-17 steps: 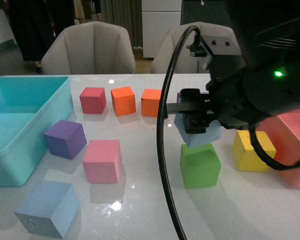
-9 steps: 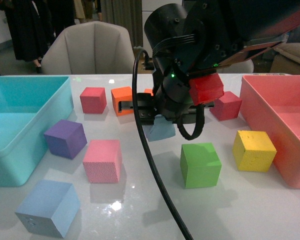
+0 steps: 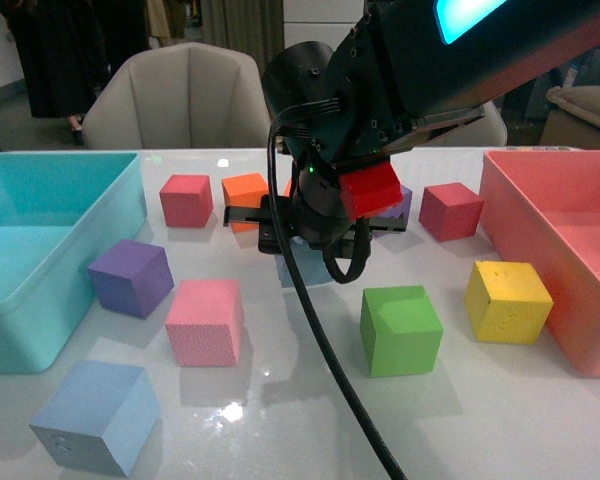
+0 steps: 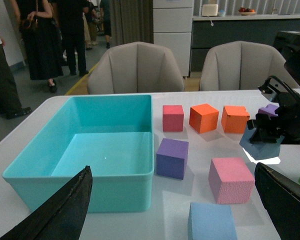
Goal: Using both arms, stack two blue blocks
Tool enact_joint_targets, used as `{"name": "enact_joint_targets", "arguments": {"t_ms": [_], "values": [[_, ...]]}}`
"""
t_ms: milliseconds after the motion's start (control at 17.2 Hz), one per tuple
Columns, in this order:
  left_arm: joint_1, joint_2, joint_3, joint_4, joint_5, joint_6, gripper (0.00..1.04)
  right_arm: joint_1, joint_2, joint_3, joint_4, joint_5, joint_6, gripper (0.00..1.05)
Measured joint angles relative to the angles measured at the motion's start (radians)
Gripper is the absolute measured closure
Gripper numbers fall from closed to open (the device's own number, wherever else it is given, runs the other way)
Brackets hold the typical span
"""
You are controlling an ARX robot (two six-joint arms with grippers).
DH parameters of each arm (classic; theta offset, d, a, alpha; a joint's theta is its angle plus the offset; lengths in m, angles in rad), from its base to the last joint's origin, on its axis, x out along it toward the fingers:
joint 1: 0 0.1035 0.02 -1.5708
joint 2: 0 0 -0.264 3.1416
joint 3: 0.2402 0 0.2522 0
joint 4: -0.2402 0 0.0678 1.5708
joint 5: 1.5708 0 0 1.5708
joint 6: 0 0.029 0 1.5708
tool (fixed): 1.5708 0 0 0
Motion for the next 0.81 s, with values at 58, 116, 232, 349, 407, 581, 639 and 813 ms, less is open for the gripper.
{"name": "enact_joint_targets", "arguments": {"t_ms": [58,116,232,349,407,581,639,813], "values": [[0.000,0.000,0.000,0.000,0.000,0.000,0.07,0.000,0.014,0.025,-0.015,0.001,0.004,0.64],[0.000,0.000,0.000,0.000,0.000,0.000,0.07,0.000,0.027,0.047,-0.030,0.006,0.007,0.64],[0.000,0.000,0.000,0.000,0.000,0.000,0.07,-0.005,0.053,0.073,-0.062,0.014,0.019,0.35],[0.000,0.000,0.000,0.000,0.000,0.000,0.07,-0.008,0.058,0.073,-0.062,0.015,0.019,0.12],[0.000,0.000,0.000,0.000,0.000,0.000,0.07,-0.008,0.058,0.073,-0.061,0.015,0.019,0.05],[0.000,0.000,0.000,0.000,0.000,0.000,0.07,-0.008,0.055,0.071,-0.049,0.015,0.019,0.07],[0.000,0.000,0.000,0.000,0.000,0.000,0.07,-0.007,0.045,0.063,-0.049,0.017,0.019,0.06],[0.000,0.000,0.000,0.000,0.000,0.000,0.07,-0.009,-0.006,0.023,-0.048,0.023,0.018,0.06]]}}
